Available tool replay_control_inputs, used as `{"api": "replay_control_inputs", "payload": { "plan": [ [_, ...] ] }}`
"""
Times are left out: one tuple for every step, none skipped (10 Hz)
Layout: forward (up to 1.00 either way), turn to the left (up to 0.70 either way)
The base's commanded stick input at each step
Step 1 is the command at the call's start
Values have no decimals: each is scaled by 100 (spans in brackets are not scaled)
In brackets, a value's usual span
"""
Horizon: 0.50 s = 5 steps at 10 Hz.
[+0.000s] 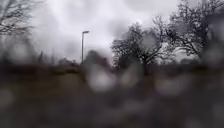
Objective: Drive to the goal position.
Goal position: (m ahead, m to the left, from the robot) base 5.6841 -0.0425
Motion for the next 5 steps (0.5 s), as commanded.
{"api": "replay_control_inputs", "payload": {
  "plan": [
    [100, 38],
    [100, 30],
    [100, 24],
    [100, 20],
    [100, 15]
  ]
}}
